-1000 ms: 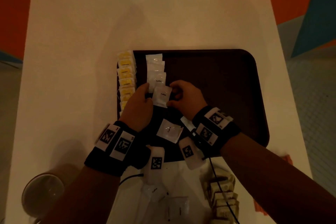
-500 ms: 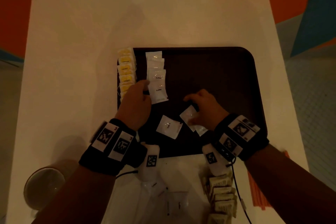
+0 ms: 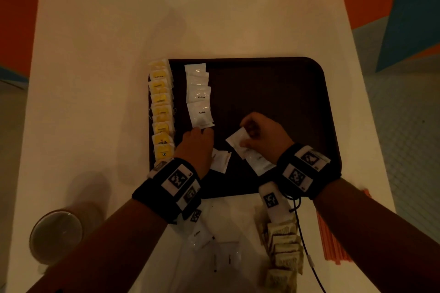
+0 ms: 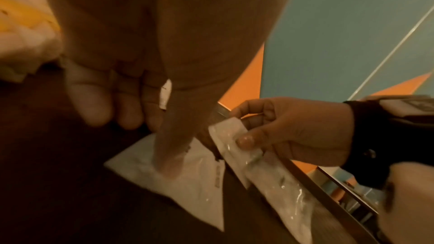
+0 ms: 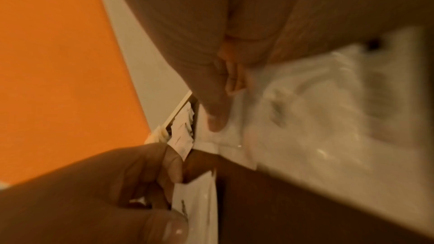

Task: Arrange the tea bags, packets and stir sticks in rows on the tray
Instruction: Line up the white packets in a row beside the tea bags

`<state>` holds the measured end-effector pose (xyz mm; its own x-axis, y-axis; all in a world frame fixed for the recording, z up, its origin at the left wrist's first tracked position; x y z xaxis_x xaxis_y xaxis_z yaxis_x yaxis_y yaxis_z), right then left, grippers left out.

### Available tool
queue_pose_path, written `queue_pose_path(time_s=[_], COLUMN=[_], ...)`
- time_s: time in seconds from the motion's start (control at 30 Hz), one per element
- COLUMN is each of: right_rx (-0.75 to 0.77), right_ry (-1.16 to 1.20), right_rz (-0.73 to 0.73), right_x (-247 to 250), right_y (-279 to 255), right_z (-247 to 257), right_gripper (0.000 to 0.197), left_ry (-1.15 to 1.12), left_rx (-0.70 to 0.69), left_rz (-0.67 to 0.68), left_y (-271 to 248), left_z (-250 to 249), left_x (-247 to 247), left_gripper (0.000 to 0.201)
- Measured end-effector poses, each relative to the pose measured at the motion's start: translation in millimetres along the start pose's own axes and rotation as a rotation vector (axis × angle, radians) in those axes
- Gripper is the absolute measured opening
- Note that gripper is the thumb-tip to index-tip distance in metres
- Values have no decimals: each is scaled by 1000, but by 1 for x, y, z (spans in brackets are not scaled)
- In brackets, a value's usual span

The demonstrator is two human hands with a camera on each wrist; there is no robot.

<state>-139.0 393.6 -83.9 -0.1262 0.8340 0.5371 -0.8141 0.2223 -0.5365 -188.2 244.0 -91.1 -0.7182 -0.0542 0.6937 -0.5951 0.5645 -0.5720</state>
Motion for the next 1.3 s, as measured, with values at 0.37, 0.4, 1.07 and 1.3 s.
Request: queue_pose_path(time_s=[0.37,0.4,1.07,1.3], right_rx=[121,127,-4,-25], right_ry=[148,155,80,173], right_rz=[-221,-214,-87,-47], right_x=[26,27,-2,-30], right_y=[2,1,18,27], right_z=[15,15,36,49], right_gripper=[8,8,5,17], left_ry=[30,7,353,282], left_rx=[-115,-117,-335,-349], left_rz=[-8,20,154,91], left_y=[-7,-7,50,54], left_z=[-4,-4,-16,-27], left_x=[-8,-6,78,91], left_gripper=[9,9,34,33])
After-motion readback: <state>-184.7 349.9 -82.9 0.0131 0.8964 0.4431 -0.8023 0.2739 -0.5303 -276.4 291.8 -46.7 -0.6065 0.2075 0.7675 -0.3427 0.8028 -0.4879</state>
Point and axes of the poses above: each hand's wrist, its own y-axis towards the middle knuckle, its own x-axis out of the back of the hand, z = x × y, the point moved 6 cm from there along y, towards the middle knuckle, and after that the axes turned 5 degrees about -y, right-handed, at the moved point
